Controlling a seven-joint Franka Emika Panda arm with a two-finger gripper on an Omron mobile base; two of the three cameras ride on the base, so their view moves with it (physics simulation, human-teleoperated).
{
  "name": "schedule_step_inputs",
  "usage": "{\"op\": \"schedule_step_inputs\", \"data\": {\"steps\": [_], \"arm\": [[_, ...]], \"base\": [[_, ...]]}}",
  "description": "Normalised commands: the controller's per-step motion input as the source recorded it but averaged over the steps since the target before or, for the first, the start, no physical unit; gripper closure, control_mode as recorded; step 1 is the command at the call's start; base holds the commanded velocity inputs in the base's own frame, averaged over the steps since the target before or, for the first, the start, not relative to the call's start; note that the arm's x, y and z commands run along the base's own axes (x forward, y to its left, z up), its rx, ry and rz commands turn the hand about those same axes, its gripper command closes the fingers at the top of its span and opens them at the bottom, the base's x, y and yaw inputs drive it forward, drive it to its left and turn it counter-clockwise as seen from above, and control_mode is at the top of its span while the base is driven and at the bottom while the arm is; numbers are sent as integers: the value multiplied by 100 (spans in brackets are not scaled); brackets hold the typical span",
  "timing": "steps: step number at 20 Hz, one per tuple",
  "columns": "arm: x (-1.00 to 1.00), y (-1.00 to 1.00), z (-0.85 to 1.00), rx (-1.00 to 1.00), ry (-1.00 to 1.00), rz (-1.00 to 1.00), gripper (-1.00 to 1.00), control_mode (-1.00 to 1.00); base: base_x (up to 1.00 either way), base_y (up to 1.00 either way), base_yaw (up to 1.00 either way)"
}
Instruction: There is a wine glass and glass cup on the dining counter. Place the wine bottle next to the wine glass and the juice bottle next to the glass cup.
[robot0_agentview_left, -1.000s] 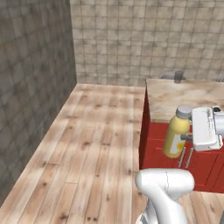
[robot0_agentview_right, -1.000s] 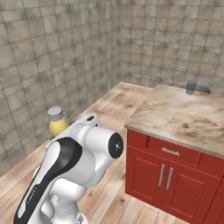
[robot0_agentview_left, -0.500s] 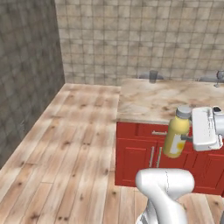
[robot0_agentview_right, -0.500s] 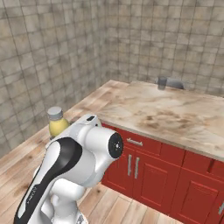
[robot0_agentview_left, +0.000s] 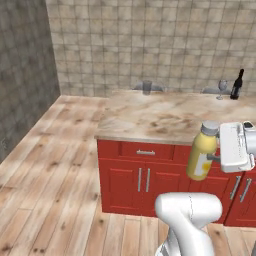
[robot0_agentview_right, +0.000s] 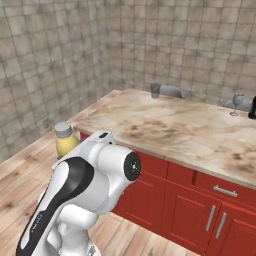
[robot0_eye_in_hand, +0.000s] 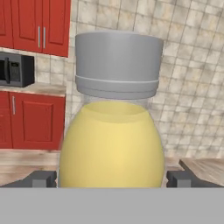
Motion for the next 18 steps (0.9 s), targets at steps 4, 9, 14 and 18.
{"op": "schedule_step_inputs", "data": {"steps": [4, 9, 14, 18], "arm": [[0, 0, 0, 0, 0, 0, 100, 100], [0, 0, 0, 0, 0, 0, 100, 100], [0, 0, 0, 0, 0, 0, 100, 100], [0, 0, 0, 0, 0, 0, 100, 100]], "base": [[33, -51, 1], [36, 12, -7], [36, 25, -24], [18, 52, -46]]}}
